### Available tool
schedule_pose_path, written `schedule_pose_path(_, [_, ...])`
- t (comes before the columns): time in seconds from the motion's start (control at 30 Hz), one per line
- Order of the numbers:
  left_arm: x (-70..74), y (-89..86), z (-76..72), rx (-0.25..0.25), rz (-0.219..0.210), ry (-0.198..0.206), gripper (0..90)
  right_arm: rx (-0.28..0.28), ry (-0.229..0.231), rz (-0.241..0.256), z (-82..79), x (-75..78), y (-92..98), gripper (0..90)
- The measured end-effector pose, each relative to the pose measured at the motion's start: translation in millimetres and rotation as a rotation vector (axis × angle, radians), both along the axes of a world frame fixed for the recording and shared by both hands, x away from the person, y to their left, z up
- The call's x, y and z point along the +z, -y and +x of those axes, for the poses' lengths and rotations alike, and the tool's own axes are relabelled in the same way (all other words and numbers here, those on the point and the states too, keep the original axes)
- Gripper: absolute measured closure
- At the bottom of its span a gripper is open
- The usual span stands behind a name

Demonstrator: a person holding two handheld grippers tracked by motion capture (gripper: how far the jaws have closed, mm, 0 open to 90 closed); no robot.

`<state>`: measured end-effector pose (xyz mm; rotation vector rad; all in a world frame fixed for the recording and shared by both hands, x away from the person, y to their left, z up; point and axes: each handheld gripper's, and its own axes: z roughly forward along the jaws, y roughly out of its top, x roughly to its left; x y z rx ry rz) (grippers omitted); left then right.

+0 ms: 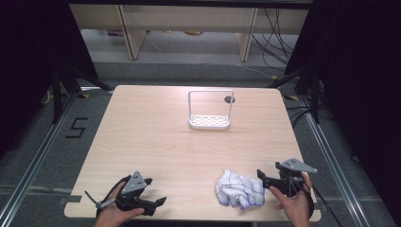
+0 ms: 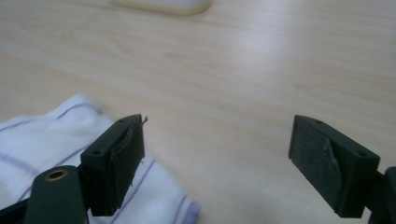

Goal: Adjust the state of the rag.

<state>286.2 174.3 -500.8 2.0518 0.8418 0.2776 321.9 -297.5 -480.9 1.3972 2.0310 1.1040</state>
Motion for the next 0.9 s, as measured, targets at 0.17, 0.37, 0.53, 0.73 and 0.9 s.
schedule_pose_path(0.17, [-0.1, -1.1, 0.4, 0.007, 0.003, -0.003, 15.7, 0.036, -0.054, 0.013, -10.1, -4.5, -7.7, 23.8])
schedule_pose_path(0.37, [0.1, -3.4, 1.9, 0.000, 0.026, 0.001, 15.7, 0.045, -0.032, -0.021, -7.6, -4.4, -6.1, 24.1])
schedule_pose_path(0.53, [-0.8, -2.9, 2.3, 0.005, 0.011, 0.002, 15.8, 0.057, -0.054, 0.001, -8.6, -3.4, -6.9, 24.8])
schedule_pose_path(0.73, [-1.3, -2.0, 2.1, 0.022, 0.000, -0.004, 15.9, 0.073, -0.047, -0.001, -8.3, -2.8, -7.9, 25.4])
schedule_pose_path(0.9, [-1.7, -2.6, 2.2, 0.017, 0.010, -0.010, 15.9, 0.091, -0.057, 0.005, -9.5, 0.9, -9.1, 27.5])
